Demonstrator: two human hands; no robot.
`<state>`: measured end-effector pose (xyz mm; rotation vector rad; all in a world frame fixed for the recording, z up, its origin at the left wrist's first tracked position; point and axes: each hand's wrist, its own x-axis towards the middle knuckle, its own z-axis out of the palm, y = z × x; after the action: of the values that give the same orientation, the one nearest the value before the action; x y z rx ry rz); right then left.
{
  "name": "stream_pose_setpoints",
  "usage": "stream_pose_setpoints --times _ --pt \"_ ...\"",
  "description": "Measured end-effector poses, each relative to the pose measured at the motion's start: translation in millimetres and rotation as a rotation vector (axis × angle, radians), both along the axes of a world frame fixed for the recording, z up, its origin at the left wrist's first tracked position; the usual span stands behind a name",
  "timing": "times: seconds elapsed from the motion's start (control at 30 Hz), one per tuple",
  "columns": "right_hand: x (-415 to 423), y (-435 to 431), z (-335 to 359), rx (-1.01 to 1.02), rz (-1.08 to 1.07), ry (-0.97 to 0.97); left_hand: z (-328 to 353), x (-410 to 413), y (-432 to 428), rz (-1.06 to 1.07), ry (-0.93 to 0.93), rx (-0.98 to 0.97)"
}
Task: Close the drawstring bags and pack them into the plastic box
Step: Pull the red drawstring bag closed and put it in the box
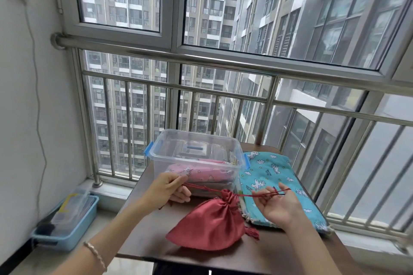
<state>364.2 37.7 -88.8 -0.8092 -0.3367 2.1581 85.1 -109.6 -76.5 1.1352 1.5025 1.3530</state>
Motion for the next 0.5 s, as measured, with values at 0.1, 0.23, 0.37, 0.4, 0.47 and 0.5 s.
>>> stream_pose_setpoints --times 0.1,0.23,0.37,0.4,0.47,0.5 --pt "11.1 7.5 -0.2 -0.017 -0.021 0.015 -2.2 -3.0 -5.5 0.013 0.020 -0.012" --pt "20.3 15.5 -0.3 -0.011 -0.027 -0.008 -4.0 -10.2 -8.3 0.073 -0.005 -0.004" --pt "20.9 17.1 -0.3 0.054 0.013 -0.137 -6.2 -9.7 -9.6 0.107 -0.098 0.010" --pt "20.1 16.2 0.5 0.079 0.032 -0.186 -6.6 -7.8 -8.3 0.108 -0.176 0.027" --pt "19.2 15.0 2.8 0.120 0.114 -0.307 -6.4 -2.7 -4.4 0.075 -0.380 0.055" --pt "19.6 14.2 3.8 0.140 0.172 -0.371 -6.4 0.3 -2.3 0.041 -0.480 0.064"
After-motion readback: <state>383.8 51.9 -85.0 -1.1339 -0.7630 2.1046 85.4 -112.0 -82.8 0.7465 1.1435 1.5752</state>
